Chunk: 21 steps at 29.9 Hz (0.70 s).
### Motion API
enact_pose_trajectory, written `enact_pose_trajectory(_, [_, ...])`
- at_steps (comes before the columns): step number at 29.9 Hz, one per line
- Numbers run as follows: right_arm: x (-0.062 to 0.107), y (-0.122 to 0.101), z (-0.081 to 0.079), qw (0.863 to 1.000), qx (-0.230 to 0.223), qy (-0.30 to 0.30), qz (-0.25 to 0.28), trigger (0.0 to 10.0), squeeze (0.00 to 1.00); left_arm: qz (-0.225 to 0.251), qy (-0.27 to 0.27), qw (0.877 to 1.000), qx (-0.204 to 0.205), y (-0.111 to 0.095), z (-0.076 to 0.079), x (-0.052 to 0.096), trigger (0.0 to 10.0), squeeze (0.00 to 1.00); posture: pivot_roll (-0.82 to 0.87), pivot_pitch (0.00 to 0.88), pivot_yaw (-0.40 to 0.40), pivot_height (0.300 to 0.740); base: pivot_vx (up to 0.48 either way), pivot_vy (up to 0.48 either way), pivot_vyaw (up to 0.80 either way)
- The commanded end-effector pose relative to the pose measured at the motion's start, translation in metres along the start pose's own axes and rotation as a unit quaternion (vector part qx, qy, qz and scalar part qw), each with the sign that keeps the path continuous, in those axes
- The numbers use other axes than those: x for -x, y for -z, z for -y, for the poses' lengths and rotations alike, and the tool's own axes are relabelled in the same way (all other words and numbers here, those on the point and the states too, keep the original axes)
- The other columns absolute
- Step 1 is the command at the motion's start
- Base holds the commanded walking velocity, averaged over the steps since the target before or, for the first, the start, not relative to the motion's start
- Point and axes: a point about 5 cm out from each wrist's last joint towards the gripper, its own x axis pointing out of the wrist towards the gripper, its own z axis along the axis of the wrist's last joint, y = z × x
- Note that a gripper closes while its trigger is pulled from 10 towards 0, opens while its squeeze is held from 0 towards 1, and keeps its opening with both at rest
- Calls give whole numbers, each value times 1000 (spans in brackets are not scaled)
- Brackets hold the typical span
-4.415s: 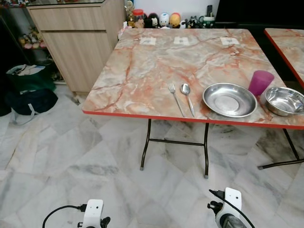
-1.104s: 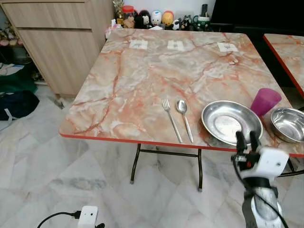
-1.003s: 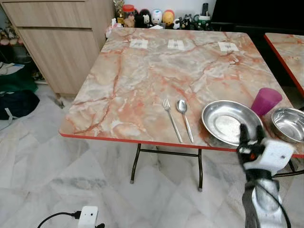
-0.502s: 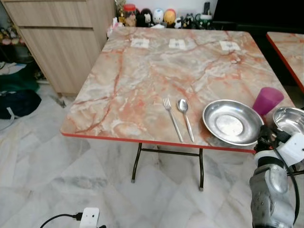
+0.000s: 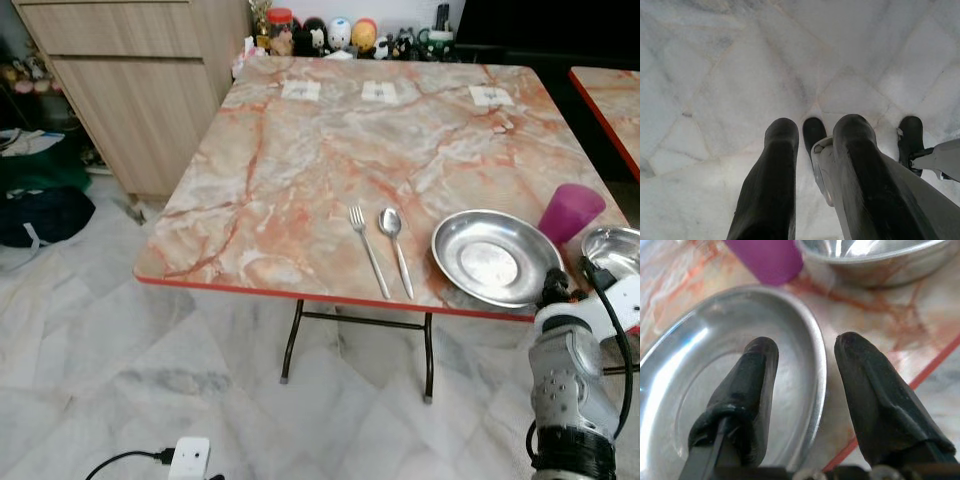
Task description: Setting the table
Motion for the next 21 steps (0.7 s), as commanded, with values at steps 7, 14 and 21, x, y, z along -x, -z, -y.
enact_pose_trajectory(7, [-12, -5, 3, 1000, -6, 5, -3, 10000, 0, -13, -2, 1000, 6, 8, -2, 2, 10000, 0, -64, 68, 5, 740, 0, 0, 0])
enact_pose_trajectory(14, [-15, 2, 4, 1000, -5, 9, -25, 10000, 0, -11, -1, 1000, 4, 7, -3, 2, 10000, 0, -62, 58, 11, 740, 0, 0, 0])
enact_pose_trajectory(21, [-16, 8, 4, 999, -8, 12, -30, 10000, 0, -8, 0, 1000, 4, 7, -3, 2, 10000, 0, -54, 55, 11, 740, 0, 0, 0])
